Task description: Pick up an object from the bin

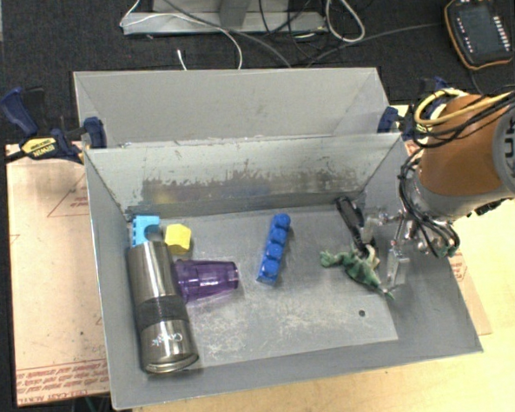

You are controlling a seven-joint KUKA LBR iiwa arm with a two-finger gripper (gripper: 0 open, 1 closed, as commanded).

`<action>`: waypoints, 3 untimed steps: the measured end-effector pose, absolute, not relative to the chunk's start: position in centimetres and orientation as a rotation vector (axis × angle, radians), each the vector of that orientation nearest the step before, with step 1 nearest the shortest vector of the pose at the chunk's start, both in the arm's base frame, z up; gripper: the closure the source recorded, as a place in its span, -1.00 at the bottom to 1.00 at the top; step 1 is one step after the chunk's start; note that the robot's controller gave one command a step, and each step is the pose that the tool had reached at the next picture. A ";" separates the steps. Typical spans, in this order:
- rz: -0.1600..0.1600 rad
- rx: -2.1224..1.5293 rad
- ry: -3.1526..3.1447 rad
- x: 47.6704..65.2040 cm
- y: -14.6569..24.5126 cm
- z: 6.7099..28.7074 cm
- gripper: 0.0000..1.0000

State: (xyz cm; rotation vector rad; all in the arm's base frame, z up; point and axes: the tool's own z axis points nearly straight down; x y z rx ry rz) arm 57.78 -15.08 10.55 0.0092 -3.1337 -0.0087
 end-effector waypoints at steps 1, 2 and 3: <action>-0.008 -0.299 -3.152 58.4 -14.4 7.4 -1.00; -0.015 -0.511 -3.108 57.4 -13.7 7.5 1.00; -0.015 -0.511 -3.108 57.4 -13.7 7.5 1.00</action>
Offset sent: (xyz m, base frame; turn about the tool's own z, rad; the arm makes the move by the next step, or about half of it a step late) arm -0.0090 0.0112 -0.0355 0.3346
